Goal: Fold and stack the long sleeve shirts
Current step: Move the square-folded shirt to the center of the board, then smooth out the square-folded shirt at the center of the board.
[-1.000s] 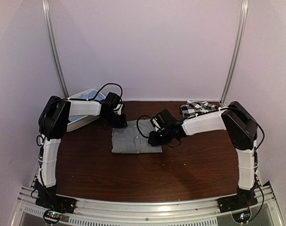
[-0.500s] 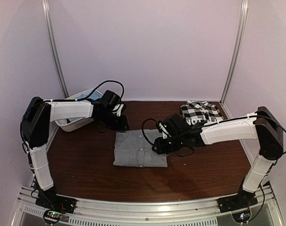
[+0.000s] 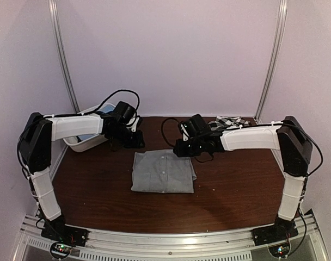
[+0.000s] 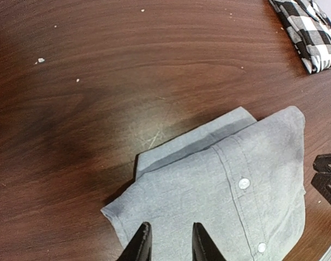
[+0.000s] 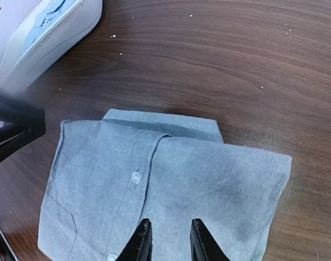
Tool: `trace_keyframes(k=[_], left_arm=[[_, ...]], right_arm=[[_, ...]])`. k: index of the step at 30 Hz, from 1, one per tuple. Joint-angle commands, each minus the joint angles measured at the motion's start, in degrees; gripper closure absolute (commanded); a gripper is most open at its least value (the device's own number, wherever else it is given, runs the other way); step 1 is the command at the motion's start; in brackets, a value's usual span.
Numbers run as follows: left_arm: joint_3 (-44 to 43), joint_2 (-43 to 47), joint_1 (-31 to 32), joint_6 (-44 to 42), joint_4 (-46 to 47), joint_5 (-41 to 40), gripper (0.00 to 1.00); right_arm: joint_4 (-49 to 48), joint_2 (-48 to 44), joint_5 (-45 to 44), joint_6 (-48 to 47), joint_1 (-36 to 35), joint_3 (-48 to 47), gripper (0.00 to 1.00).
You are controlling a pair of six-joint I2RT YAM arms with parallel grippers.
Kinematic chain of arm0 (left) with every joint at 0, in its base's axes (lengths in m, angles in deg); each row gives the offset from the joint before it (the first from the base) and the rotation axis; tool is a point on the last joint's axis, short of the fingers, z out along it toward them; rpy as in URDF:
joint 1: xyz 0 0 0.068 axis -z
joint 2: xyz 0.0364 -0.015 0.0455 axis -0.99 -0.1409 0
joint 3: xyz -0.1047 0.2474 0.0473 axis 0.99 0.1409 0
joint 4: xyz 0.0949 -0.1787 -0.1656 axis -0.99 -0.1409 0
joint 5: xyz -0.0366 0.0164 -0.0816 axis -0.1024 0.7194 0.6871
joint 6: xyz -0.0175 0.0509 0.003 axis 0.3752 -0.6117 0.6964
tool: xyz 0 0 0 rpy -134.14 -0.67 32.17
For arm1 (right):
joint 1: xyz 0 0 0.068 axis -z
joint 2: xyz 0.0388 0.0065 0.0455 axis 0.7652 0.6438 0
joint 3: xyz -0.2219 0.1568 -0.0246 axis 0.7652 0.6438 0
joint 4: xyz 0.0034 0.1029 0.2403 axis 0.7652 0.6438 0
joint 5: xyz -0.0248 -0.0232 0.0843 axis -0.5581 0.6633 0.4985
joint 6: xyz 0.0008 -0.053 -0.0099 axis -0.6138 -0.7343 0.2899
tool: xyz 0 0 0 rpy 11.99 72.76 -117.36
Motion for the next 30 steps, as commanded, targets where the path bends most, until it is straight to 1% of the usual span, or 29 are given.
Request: trace_keyframes(k=[1,5,12,19,25,30], left_arm=[[0.5,-2.6,-1.6,-1.3,0.4,-1.7,0.74],[0.5,-5.2,-2.8,-2.1,0.8,-1.6,0.76],[0.4,-10.0,-4.4,-3.1,2.6,-0.1,0.80],[-1.3,-13.6,-5.0,-3.4,2.9,-0.7,0.82],[-3.5,-12.2,-5.1,-3.6,0.8,-2.3,0.82],[-2.4,-6.2,-5.0,-2.7,-0.8,-5.6,0.78]], right_arm=[[0.7,4.1,-0.2,-1.5,2.1,-4.0,0.74],[0.0,6.6,0.2,-1.6,3.8,-4.7,0.75],[-2.1,11.2,3.6,-0.6,7.3,-4.8,0.77],[-1.9,14.5,6.0,0.0,8.5,-6.0,0.77],[-0.4,12.4,6.0,-0.3,9.0,-5.9,0.77],[1.4,7.5,4.8,-1.2,8.9,-5.1,0.76]])
